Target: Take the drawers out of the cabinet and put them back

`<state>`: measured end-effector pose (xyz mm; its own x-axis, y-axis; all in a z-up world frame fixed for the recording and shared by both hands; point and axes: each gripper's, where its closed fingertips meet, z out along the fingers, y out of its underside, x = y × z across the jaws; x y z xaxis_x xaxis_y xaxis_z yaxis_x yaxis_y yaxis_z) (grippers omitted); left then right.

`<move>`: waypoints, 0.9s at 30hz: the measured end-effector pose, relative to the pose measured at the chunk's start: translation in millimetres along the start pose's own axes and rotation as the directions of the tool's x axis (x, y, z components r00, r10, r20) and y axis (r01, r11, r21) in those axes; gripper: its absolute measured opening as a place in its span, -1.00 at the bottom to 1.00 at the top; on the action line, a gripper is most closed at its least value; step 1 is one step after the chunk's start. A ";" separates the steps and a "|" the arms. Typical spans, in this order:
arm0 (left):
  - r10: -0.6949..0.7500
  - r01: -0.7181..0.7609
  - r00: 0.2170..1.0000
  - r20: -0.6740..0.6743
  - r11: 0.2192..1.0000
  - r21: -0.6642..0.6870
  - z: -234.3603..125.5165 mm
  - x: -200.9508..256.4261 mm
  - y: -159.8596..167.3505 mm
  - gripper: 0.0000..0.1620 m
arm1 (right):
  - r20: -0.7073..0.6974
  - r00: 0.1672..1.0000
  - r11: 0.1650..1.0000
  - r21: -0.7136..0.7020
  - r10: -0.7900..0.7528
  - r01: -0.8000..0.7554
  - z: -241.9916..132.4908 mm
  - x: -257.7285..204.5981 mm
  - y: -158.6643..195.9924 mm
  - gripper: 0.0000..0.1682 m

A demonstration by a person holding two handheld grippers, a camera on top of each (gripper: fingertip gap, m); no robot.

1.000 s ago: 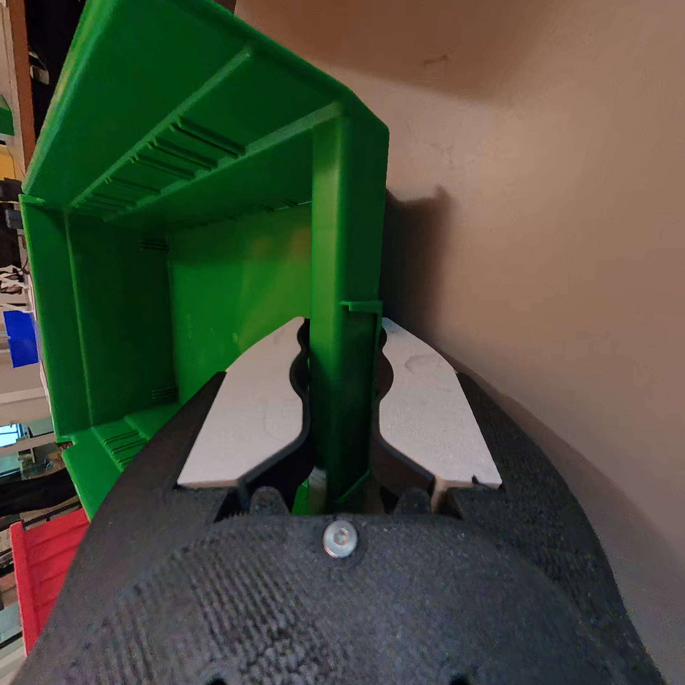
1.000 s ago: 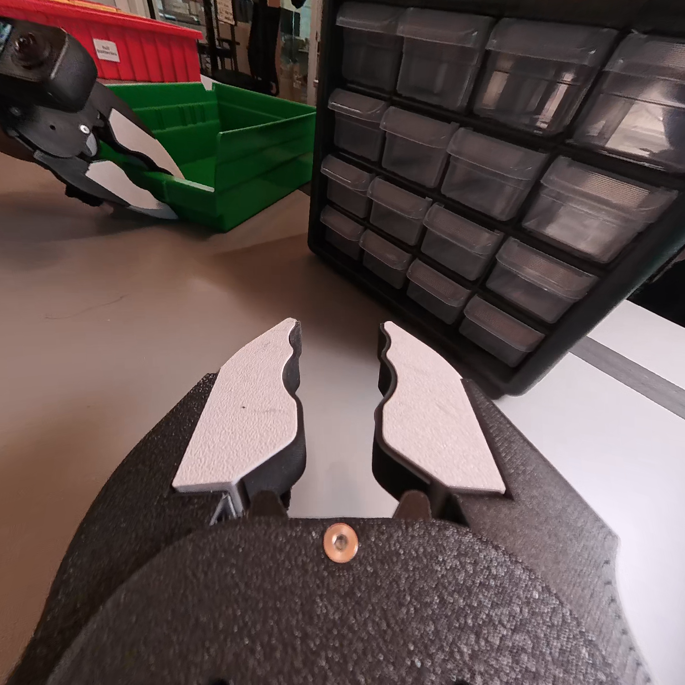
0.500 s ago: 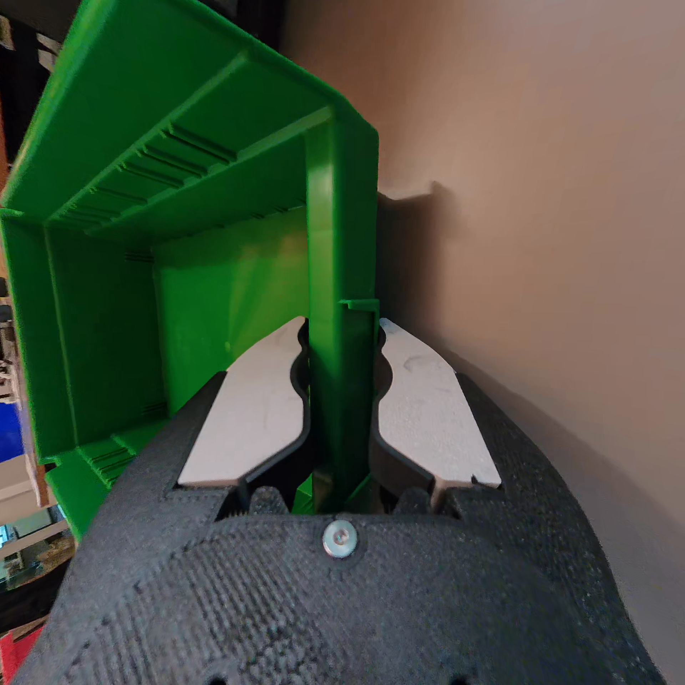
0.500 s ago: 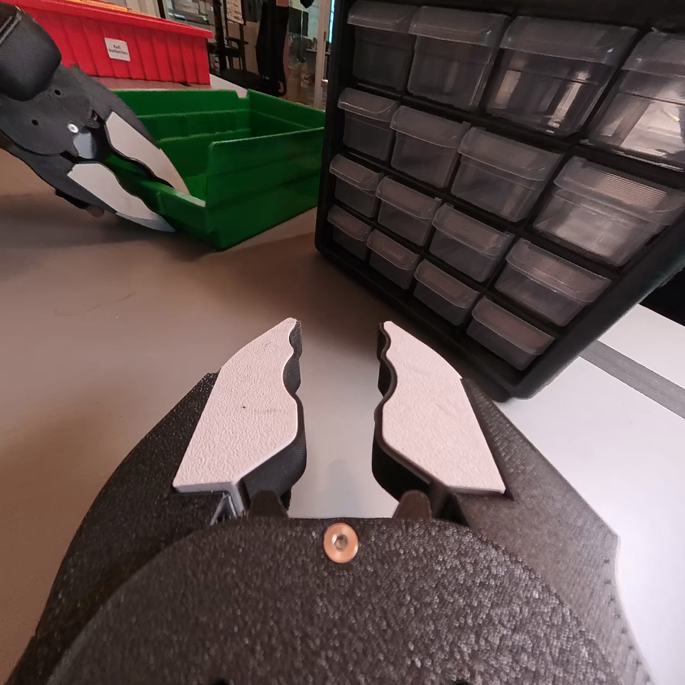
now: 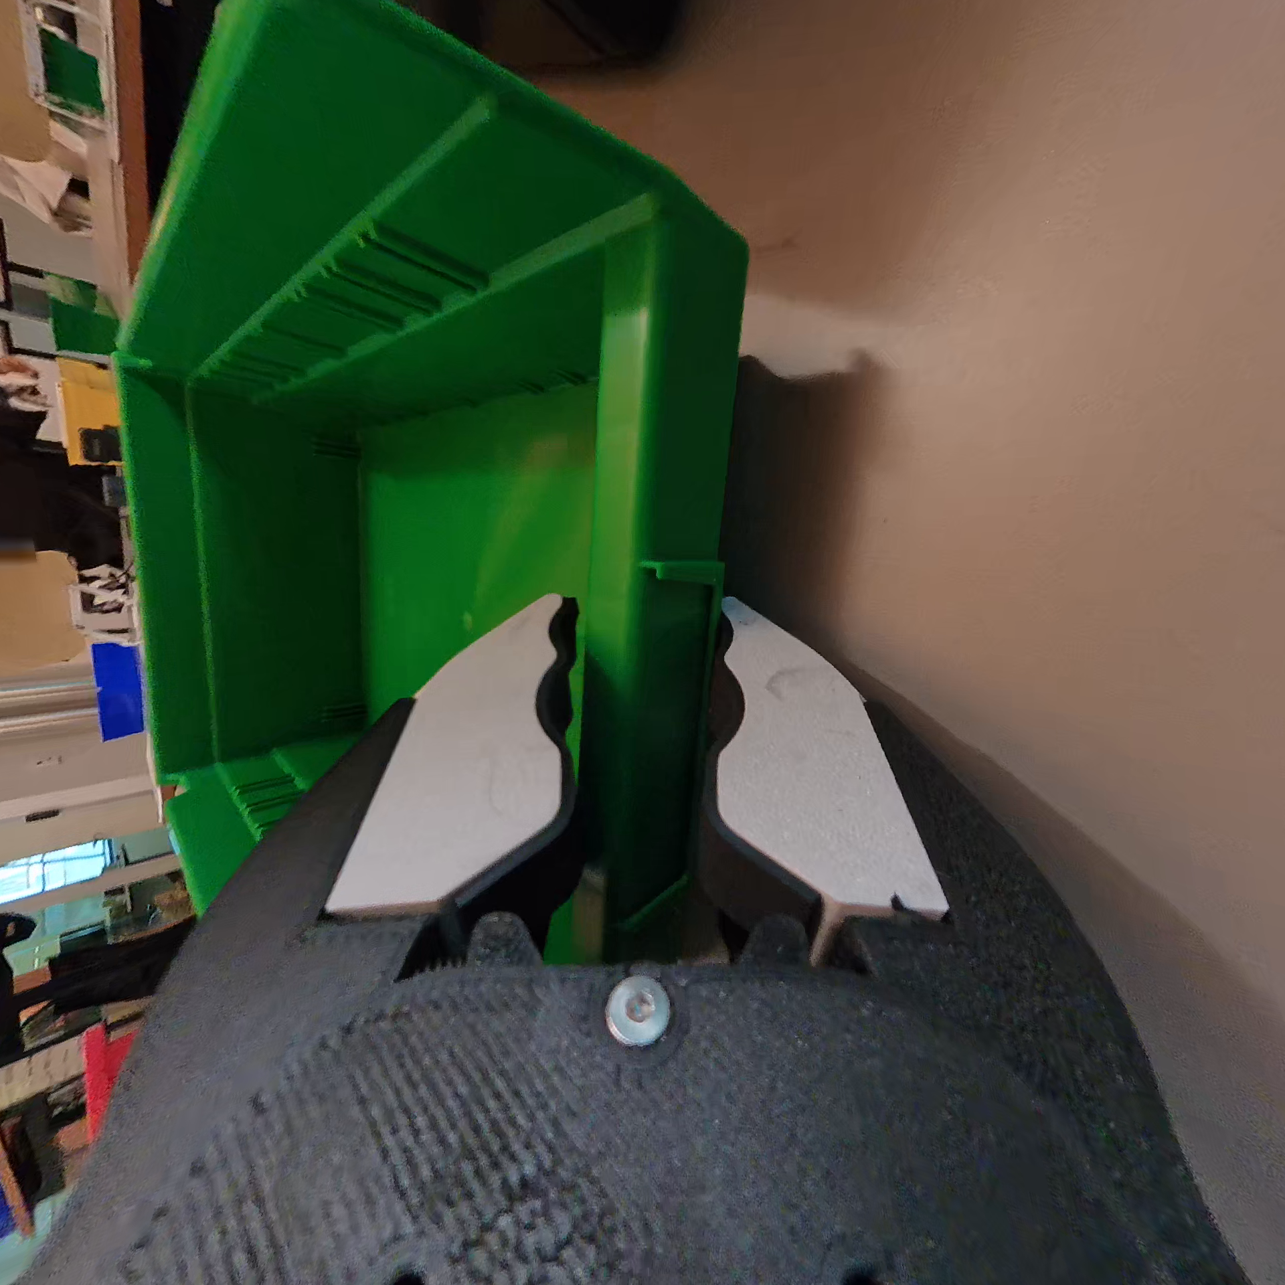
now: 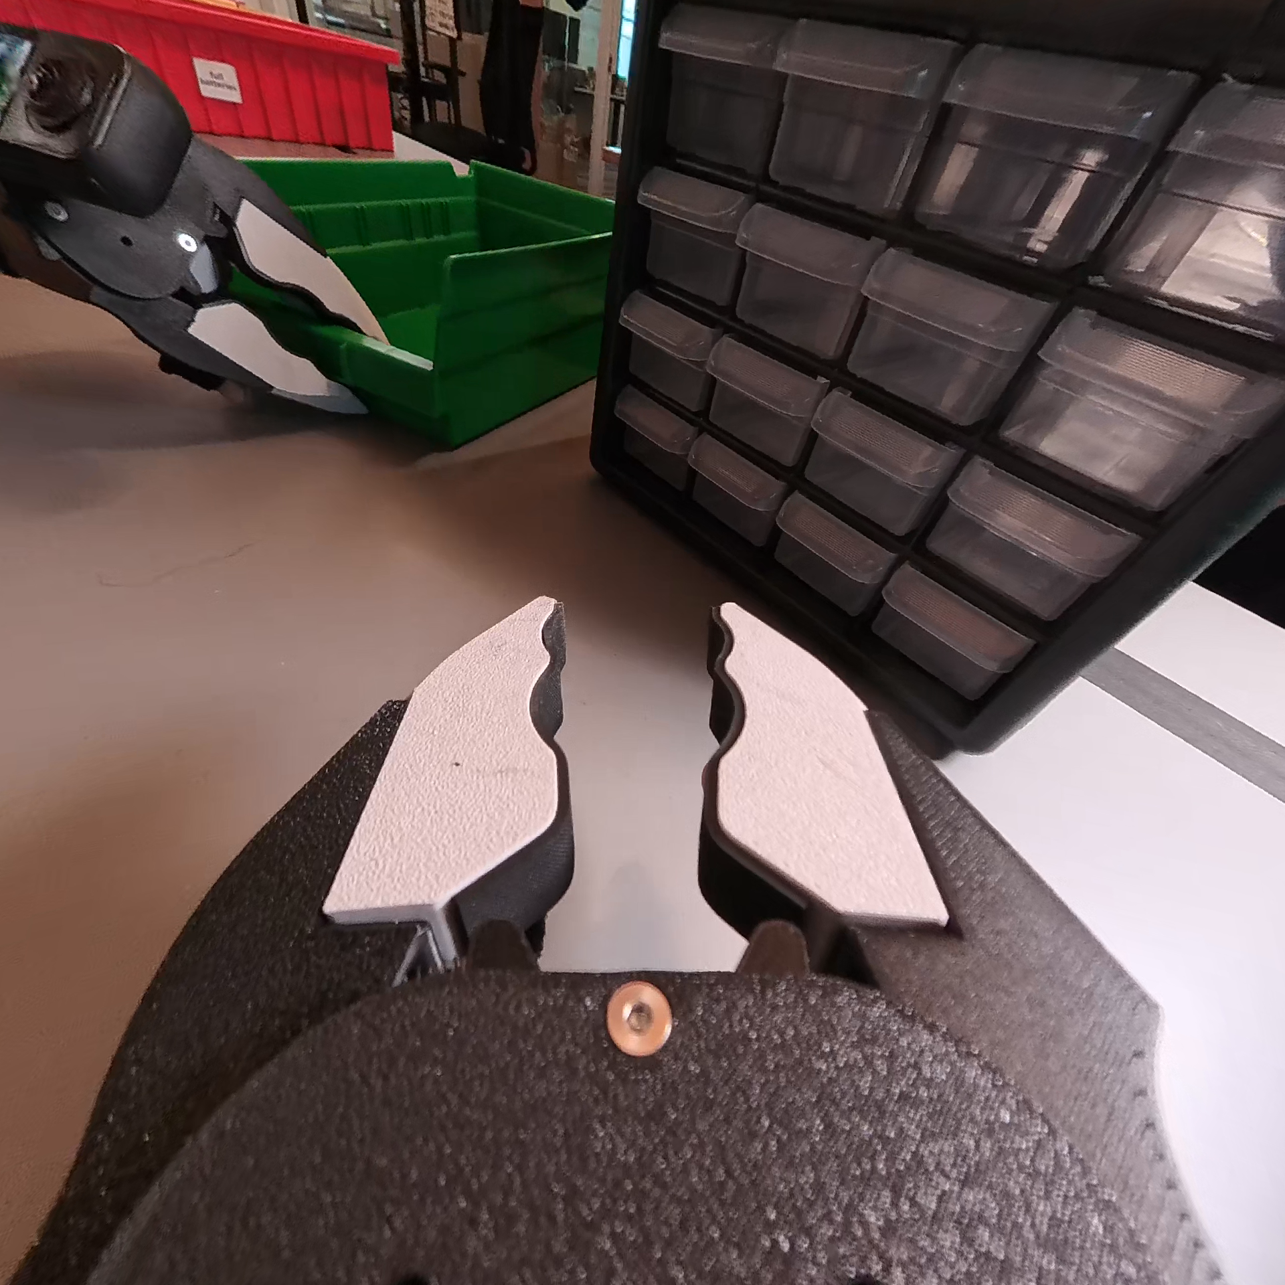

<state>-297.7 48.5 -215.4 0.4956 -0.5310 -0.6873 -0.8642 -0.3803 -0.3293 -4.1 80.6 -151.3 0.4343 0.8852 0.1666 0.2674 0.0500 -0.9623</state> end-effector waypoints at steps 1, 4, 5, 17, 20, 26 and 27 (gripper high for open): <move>-0.009 0.009 1.000 0.015 1.000 -0.006 -1.7 -2.6 0.8 -0.49 | -0.003 1.000 1.000 0.002 -0.002 0.002 -0.3 0.0 -1.0 -0.53; -0.096 0.095 0.995 0.012 0.994 0.047 -13.2 -8.0 -4.3 -0.39 | -0.012 1.000 1.000 0.011 -0.007 0.007 -1.2 0.5 -4.7 -0.53; -0.132 0.132 0.991 -0.002 0.988 0.085 -18.5 -9.2 -8.7 -0.37 | -0.015 1.000 1.000 0.014 -0.007 0.007 -1.2 0.5 -5.5 -0.53; -0.461 0.433 0.884 -0.078 0.746 0.506 -72.5 -49.8 -63.1 -0.52 | -0.021 0.999 0.999 0.002 -0.034 0.034 8.0 -5.7 -5.6 -0.47; -0.409 0.400 0.909 -0.074 0.814 0.420 -60.7 -38.7 -52.4 -0.47 | -0.017 0.999 1.000 0.002 -0.031 0.031 8.1 -6.5 -5.0 -0.48; -0.327 0.338 0.941 -0.088 0.924 0.179 -35.3 -18.4 -14.5 -0.35 | 0.007 0.999 0.999 -0.008 -0.035 0.035 8.7 -10.6 -1.7 -0.56; -0.306 0.314 0.949 -0.079 0.939 0.141 -31.1 -16.0 -7.8 -0.33 | 0.006 0.999 0.999 -0.008 -0.035 0.035 9.0 -10.6 -1.7 -0.56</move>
<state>-296.2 36.4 -181.7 0.7414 -0.4471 -0.5005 -0.6678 -0.4175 -0.6162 -16.9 75.4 -153.3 0.4193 0.8858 0.1988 0.2893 0.0772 -0.9541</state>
